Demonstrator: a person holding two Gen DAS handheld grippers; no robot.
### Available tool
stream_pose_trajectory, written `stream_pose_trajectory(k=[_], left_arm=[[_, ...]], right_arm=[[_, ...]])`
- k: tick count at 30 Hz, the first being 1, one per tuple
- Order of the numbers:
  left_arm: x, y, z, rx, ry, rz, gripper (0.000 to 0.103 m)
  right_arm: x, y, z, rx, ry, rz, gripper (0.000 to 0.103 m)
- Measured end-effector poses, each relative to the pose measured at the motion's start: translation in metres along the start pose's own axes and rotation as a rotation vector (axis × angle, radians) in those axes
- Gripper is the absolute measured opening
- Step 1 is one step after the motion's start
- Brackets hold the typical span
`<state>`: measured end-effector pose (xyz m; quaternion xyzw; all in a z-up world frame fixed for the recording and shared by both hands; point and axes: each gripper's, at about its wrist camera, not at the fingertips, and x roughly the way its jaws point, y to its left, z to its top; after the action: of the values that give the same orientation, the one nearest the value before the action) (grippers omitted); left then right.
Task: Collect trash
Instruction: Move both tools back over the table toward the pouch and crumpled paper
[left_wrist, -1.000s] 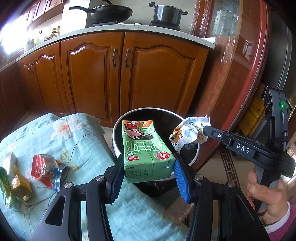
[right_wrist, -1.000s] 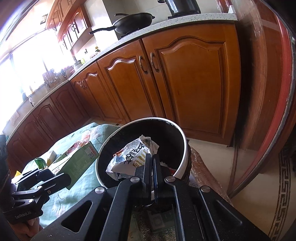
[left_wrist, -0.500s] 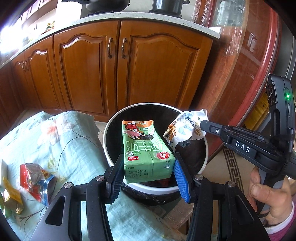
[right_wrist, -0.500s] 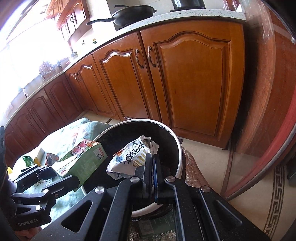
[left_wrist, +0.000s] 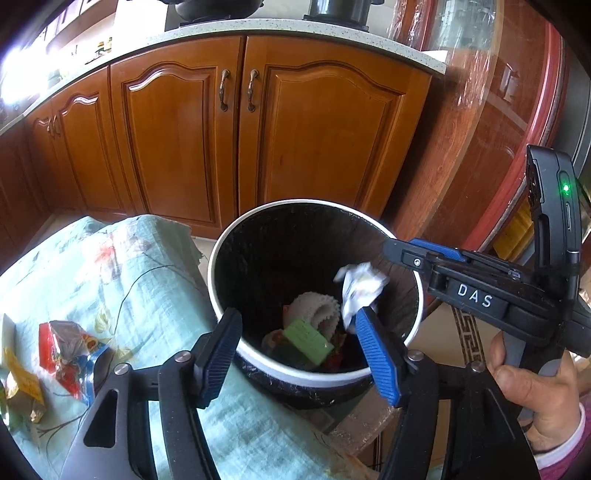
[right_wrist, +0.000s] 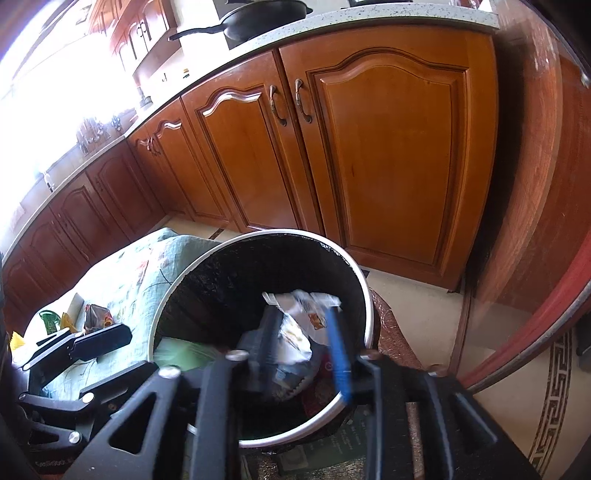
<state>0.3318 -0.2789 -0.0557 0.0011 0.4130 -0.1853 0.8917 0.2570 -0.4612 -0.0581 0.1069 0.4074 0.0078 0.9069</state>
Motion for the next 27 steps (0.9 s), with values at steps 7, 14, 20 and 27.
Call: stream_pose_trajectory(k=[7, 14, 20, 27], left_arm=[[-0.030, 0.018, -0.030, -0.075, -0.018, -0.005, 0.071], [-0.075, 0.041, -0.072, -0.158, -0.059, 0.019, 0.073], [-0.116, 0.062, -0.107, -0.229, -0.082, 0.051, 0.074], [-0.159, 0.088, -0.139, -0.294, -0.096, 0.098, 0.074]], right_arm=[[-0.023, 0.008, -0.012, 0.031, -0.049, 0.057, 0.061], [-0.043, 0.032, -0.036, 0.052, -0.067, 0.130, 0.079], [-0.051, 0.059, -0.057, 0.054, -0.052, 0.181, 0.083], [-0.050, 0.094, -0.085, 0.045, -0.002, 0.242, 0.084]])
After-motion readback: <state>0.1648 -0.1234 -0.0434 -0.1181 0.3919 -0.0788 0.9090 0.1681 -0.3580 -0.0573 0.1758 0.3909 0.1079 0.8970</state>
